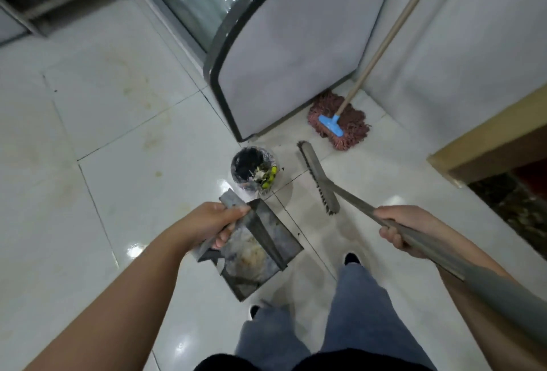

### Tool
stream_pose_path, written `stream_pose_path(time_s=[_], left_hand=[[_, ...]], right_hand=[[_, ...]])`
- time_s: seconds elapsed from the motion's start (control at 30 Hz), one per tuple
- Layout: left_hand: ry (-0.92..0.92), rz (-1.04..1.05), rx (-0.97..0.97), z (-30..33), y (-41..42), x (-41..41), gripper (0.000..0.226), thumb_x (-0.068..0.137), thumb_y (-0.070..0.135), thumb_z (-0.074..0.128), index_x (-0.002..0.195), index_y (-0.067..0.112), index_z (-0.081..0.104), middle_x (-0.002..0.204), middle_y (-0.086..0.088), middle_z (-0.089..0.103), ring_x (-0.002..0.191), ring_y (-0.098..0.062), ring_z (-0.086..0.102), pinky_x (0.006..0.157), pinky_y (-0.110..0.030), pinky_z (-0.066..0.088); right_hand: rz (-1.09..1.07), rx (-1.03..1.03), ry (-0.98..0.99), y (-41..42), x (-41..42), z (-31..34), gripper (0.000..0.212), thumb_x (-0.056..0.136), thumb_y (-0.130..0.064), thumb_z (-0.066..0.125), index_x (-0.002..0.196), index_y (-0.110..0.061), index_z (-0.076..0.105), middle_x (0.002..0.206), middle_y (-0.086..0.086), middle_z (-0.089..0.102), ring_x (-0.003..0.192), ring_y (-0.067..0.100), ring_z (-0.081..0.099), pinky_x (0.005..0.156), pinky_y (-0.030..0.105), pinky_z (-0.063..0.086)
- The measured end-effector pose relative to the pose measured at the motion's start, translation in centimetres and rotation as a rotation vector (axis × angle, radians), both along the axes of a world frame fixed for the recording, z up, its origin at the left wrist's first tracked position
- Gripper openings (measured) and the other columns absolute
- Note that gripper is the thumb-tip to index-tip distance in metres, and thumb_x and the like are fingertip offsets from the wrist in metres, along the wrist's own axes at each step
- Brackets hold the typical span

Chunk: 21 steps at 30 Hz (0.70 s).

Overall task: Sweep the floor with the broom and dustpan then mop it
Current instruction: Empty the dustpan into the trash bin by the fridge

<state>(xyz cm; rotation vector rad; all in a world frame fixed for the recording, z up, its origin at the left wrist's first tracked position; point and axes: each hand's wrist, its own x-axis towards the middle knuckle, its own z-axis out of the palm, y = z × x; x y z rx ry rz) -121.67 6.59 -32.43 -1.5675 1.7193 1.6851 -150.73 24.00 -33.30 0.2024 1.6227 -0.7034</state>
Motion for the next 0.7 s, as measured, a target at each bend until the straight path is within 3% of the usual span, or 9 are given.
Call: stream_pose_path(time_s=[0.17, 0.27, 0.4, 0.5, 0.57, 0.63, 0.7], left_hand=[[-0.2, 0.057, -0.011, -5.5, 4.8, -2.1, 0.051, 0.086, 0.053, 0.053, 0.053, 0.015, 0.055, 0.042, 0.006, 0.06, 0.04, 0.004, 0.053, 0.053, -0.015, 0.039], [-0.231, 0.227, 0.051, -9.1, 7.8, -3.6, 0.041, 0.088, 0.043, 0.056, 0.061, 0.012, 0.055, 0.045, 0.004, 0.058, 0.041, -0.003, 0.054, 0.053, -0.016, 0.044], [-0.248, 0.521, 0.044, -13.8, 10.9, -5.8, 0.036, 0.089, 0.019, 0.062, 0.059, 0.006, 0.048, 0.044, 0.0, 0.052, 0.045, -0.014, 0.048, 0.056, -0.023, 0.042], [-0.242, 0.633, -0.027, -16.4, 12.1, -7.3, 0.041, 0.088, 0.022, 0.062, 0.054, 0.006, 0.047, 0.036, 0.003, 0.047, 0.038, -0.01, 0.044, 0.046, -0.011, 0.037], [-0.203, 0.762, -0.009, -18.3, 13.0, -7.8, 0.039, 0.09, 0.015, 0.059, 0.055, 0.003, 0.046, 0.037, 0.0, 0.045, 0.029, -0.005, 0.041, 0.038, -0.01, 0.035], [-0.184, 0.867, 0.0, -18.8, 13.5, -8.0, 0.039, 0.09, 0.015, 0.058, 0.055, 0.001, 0.046, 0.037, -0.003, 0.045, 0.033, -0.01, 0.043, 0.042, -0.014, 0.037], [-0.195, 0.911, -0.013, -20.2, 14.3, -7.9, 0.042, 0.09, 0.021, 0.059, 0.054, 0.002, 0.049, 0.036, -0.002, 0.046, 0.043, -0.018, 0.044, 0.049, -0.018, 0.037]], right_hand=[[0.229, 0.06, 0.017, -3.6, -6.6, -3.8, 0.027, 0.099, -0.013, 0.043, 0.073, -0.005, 0.044, 0.034, 0.005, 0.039, 0.018, 0.007, 0.034, 0.025, 0.01, 0.032], [0.407, 0.065, 0.1, -6.3, -10.1, -7.0, 0.019, 0.097, -0.009, 0.046, 0.078, -0.006, 0.048, 0.04, 0.009, 0.039, 0.019, 0.011, 0.036, 0.027, 0.012, 0.033], [0.581, 0.063, 0.236, -11.4, -12.9, -11.7, 0.017, 0.092, -0.006, 0.054, 0.077, 0.0, 0.051, 0.026, 0.008, 0.041, 0.018, 0.015, 0.038, 0.028, 0.014, 0.034], [0.676, 0.027, 0.338, -15.2, -13.2, -15.6, 0.018, 0.091, -0.005, 0.055, 0.074, 0.001, 0.051, 0.027, 0.009, 0.045, 0.017, 0.016, 0.041, 0.028, 0.015, 0.036], [0.733, -0.006, 0.393, -17.4, -12.8, -18.6, 0.008, 0.091, -0.002, 0.052, 0.092, 0.005, 0.056, 0.042, 0.014, 0.05, 0.022, 0.018, 0.045, 0.029, 0.016, 0.037], [0.807, -0.023, 0.436, -18.9, -12.6, -20.9, 0.027, 0.092, 0.0, 0.047, 0.117, 0.006, 0.054, 0.054, 0.016, 0.049, 0.033, 0.021, 0.048, 0.031, 0.019, 0.039], [0.826, -0.002, 0.437, -20.2, -11.8, -23.6, 0.034, 0.096, -0.002, 0.041, 0.129, 0.0, 0.047, 0.061, 0.018, 0.048, 0.035, 0.022, 0.049, 0.03, 0.02, 0.042]])
